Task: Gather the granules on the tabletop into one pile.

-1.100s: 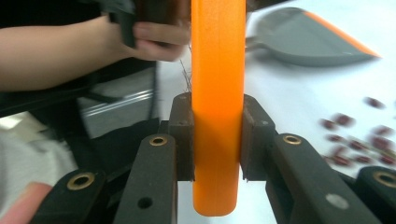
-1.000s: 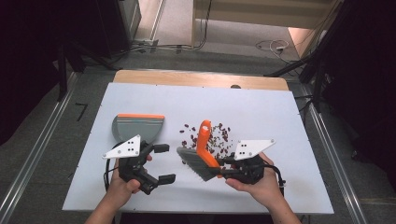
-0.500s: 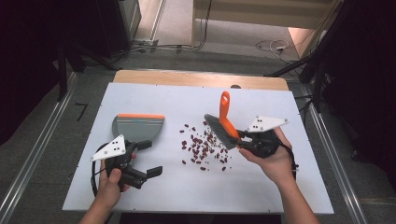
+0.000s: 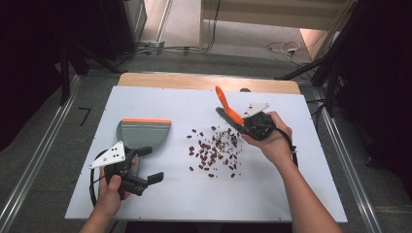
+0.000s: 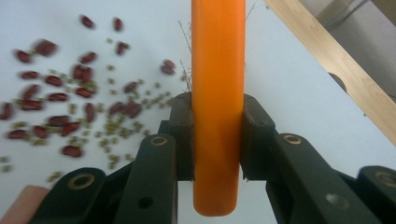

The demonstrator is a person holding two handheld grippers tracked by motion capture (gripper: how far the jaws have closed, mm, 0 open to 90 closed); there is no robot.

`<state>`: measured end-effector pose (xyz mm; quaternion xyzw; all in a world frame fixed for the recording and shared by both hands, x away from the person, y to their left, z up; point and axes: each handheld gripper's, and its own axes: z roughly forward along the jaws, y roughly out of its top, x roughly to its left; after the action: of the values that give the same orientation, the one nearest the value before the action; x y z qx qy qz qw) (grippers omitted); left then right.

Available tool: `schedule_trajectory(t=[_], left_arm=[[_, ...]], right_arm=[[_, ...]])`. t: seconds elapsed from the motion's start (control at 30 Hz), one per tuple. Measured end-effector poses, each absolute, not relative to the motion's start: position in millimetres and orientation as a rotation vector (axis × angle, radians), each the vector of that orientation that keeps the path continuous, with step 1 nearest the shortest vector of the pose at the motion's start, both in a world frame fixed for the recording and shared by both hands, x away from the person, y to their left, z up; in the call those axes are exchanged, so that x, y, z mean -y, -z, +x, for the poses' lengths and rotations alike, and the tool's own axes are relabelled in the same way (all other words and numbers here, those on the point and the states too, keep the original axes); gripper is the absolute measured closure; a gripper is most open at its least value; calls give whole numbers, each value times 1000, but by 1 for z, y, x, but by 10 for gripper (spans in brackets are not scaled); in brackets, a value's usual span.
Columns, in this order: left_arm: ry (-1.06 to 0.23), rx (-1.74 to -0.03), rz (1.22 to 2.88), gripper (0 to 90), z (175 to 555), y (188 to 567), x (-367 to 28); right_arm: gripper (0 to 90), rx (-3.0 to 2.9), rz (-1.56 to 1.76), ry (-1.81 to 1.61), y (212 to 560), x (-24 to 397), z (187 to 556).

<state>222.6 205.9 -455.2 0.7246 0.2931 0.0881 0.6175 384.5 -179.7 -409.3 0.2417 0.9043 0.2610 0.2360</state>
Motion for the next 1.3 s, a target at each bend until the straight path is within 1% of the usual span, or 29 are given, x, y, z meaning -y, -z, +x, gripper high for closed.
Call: schedule_trajectory(t=[0.07,0.27,0.43,0.57,0.77,1.0,1.07,1.23,1.3], left_arm=[[-201,-672,1660,0,222,456,-206],[-198,-659,1663,0,221,456,-207],[-194,-640,1665,0,220,456,-206],[-194,-639,1666,0,220,456,-206],[-192,-638,1674,0,220,456,-205],[-193,-638,1669,0,220,456,-205],[-193,-640,1667,0,220,455,-205],[-193,-643,1668,0,221,456,-205],[-193,-642,1670,0,221,456,-205]], right_arm=[[686,-2467,643,-591,416,175,396],[686,-2458,655,-429,427,165,410],[686,-2465,575,-324,434,150,408],[686,-2477,504,-227,444,128,400],[686,-2509,415,-175,445,120,390],[686,-2544,326,-169,444,120,374],[686,-2547,316,-195,440,123,371],[686,-2505,326,-252,432,124,376],[685,-2476,260,-244,433,118,383]])
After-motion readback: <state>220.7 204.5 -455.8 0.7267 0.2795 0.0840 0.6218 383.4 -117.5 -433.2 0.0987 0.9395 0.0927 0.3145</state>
